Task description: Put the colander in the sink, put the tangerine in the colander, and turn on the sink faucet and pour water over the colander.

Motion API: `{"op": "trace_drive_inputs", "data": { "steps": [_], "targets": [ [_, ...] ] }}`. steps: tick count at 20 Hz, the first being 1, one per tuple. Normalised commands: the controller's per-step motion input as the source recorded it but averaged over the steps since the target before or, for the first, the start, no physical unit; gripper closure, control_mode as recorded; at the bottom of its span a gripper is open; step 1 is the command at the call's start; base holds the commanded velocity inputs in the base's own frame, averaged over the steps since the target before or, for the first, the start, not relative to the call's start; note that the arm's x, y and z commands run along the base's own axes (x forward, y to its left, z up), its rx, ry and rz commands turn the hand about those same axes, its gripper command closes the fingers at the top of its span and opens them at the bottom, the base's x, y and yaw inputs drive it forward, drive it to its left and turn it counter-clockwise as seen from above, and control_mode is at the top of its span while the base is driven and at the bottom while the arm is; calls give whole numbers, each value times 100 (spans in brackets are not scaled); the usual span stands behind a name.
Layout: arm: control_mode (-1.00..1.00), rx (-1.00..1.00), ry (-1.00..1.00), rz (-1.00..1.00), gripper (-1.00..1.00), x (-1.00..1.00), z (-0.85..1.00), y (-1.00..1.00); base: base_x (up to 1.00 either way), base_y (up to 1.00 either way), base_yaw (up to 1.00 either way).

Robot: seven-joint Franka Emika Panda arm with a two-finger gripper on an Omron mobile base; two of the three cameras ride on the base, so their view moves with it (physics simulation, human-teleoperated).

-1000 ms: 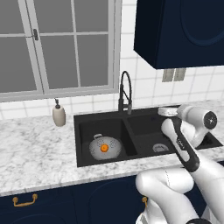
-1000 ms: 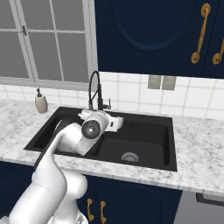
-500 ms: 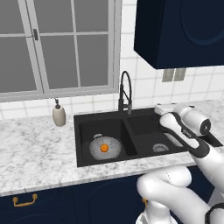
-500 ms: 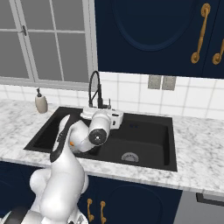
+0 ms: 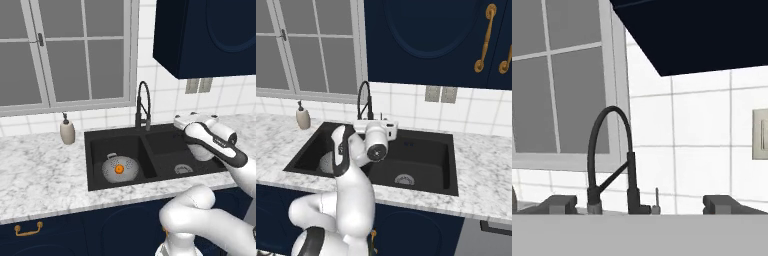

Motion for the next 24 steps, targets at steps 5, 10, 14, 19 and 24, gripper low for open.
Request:
{"op": "trace_drive_inputs", "data": {
  "steps": [5,10,14,19,24],
  "targets": [
    [-100,-11,-12,0,-100,39,9,4,0,0,0],
    [-100,-20,-20,0,-100,24,-8,19,0,0,0],
    [-100,-16,-15,0,-100,27,1,3,0,0,0],
    [-100,-6,-1,0,-100,18,0,1,0,0,0],
    [-100,0,0,0,-100,20,10,2,0,0,0]
  ]
}}
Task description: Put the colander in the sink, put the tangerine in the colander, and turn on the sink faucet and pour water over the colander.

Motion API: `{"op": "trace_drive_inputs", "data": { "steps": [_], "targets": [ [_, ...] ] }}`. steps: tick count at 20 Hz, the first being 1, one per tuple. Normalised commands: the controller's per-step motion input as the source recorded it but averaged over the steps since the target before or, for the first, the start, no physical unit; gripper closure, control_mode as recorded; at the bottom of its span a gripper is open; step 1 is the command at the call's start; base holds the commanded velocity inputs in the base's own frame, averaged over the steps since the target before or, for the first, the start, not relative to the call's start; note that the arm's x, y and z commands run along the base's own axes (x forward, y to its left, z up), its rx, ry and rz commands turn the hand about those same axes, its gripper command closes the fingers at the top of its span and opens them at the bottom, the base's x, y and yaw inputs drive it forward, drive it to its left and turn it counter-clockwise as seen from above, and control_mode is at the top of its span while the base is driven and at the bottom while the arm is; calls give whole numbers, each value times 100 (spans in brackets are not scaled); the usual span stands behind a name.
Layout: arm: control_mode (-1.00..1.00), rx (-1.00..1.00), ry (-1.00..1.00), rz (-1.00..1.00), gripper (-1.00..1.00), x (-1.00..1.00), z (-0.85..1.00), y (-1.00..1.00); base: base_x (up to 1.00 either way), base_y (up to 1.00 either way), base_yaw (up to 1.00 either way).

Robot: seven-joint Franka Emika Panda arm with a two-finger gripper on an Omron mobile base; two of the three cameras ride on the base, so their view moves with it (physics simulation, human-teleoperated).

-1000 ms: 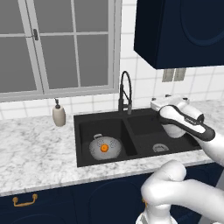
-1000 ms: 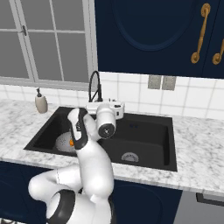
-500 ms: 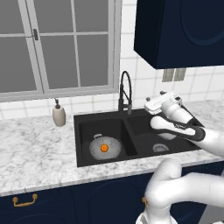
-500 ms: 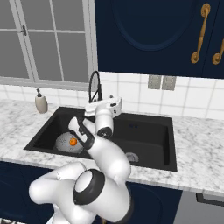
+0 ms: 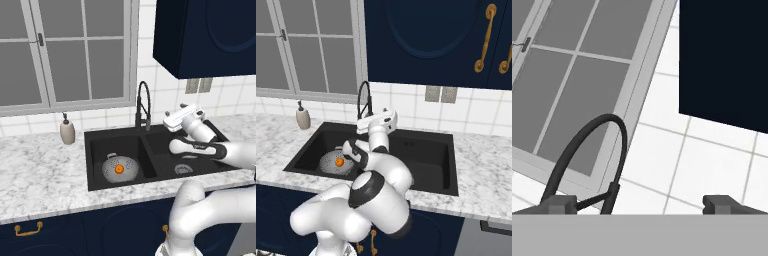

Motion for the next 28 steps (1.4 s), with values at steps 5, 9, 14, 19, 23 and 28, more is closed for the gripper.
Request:
{"op": "trace_drive_inputs", "data": {
  "steps": [5,9,14,19,23,28],
  "targets": [
    [-100,0,8,0,-100,21,8,10,0,0,0],
    [-100,0,5,0,-100,22,2,12,0,0,0],
    [-100,0,0,0,-100,21,0,20,0,0,0],
    [-100,0,1,0,-100,27,0,13,0,0,0],
    [-100,0,3,0,-100,30,-4,12,0,0,0],
    [-100,0,2,0,-100,17,-9,26,0,0,0]
  ]
}}
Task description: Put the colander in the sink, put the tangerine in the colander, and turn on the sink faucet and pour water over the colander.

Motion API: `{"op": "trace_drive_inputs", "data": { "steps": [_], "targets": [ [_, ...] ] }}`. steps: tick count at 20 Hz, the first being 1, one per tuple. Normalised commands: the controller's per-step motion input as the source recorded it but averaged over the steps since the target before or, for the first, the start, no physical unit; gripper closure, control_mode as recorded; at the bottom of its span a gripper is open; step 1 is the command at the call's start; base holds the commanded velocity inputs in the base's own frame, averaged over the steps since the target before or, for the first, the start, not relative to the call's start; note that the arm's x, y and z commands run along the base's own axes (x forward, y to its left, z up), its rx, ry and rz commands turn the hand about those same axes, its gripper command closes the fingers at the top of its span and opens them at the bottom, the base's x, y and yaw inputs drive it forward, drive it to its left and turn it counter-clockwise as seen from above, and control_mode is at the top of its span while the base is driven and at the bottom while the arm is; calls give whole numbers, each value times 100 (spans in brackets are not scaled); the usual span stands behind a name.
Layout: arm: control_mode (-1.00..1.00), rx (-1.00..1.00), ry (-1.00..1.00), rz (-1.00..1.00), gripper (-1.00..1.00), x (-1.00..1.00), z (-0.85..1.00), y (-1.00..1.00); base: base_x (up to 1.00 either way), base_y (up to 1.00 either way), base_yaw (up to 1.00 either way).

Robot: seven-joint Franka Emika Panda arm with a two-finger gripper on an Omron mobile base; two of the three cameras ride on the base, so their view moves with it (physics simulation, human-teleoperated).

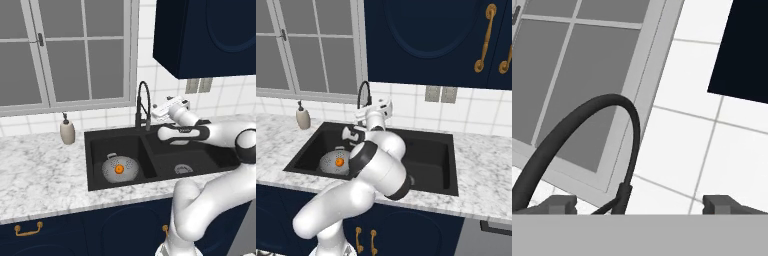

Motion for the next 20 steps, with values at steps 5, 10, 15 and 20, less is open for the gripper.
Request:
{"op": "trace_drive_inputs", "data": {
  "steps": [5,10,15,20],
  "targets": [
    [-100,0,0,0,-100,14,-16,21,0,0,0],
    [-100,0,1,0,-100,15,-8,-15,0,0,0],
    [-100,0,1,0,-100,7,-10,-11,0,0,0],
    [-100,0,9,0,-100,29,-25,-1,0,0,0]
  ]
}}
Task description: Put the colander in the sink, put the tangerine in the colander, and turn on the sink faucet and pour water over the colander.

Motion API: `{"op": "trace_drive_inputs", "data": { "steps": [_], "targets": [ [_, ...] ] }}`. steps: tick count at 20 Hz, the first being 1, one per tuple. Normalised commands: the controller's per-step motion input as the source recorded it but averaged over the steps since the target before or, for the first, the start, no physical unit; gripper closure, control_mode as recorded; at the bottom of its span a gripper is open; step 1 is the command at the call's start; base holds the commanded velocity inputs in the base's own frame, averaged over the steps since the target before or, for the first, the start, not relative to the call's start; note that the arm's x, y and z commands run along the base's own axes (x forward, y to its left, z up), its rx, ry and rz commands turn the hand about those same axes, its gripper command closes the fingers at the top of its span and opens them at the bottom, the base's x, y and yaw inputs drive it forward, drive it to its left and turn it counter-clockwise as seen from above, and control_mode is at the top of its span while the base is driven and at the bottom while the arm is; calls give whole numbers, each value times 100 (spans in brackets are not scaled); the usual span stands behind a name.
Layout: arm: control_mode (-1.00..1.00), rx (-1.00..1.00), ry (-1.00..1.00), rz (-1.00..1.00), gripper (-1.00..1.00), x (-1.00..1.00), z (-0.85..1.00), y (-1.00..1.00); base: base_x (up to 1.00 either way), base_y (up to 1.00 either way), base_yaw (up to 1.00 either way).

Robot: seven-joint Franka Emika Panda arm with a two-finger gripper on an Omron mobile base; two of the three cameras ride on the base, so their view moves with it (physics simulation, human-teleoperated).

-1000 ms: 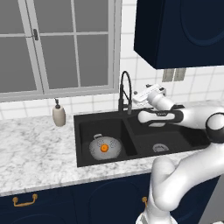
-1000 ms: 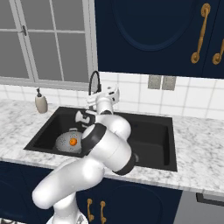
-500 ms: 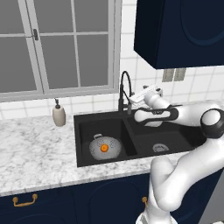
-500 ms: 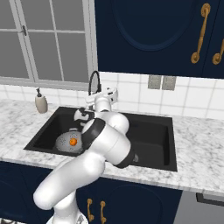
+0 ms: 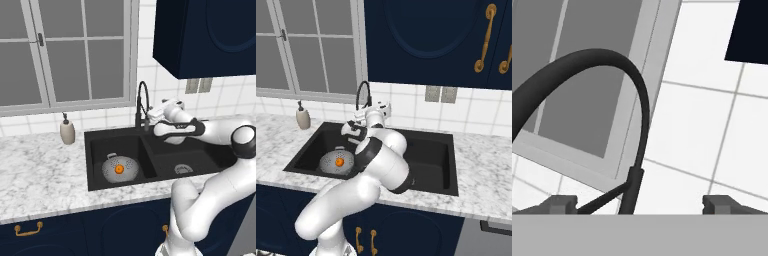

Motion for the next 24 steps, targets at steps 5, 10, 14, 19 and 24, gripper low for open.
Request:
{"op": "trace_drive_inputs", "data": {
  "steps": [5,10,14,19,24],
  "targets": [
    [-100,0,11,0,-100,35,-13,-8,0,0,0],
    [-100,-2,2,0,-100,16,-15,4,0,0,0],
    [-100,-9,0,0,-100,4,-9,15,0,0,0],
    [-100,-11,0,-6,-100,4,-2,17,0,0,0],
    [-100,-4,0,-13,-100,6,-4,15,0,0,0]
  ]
}}
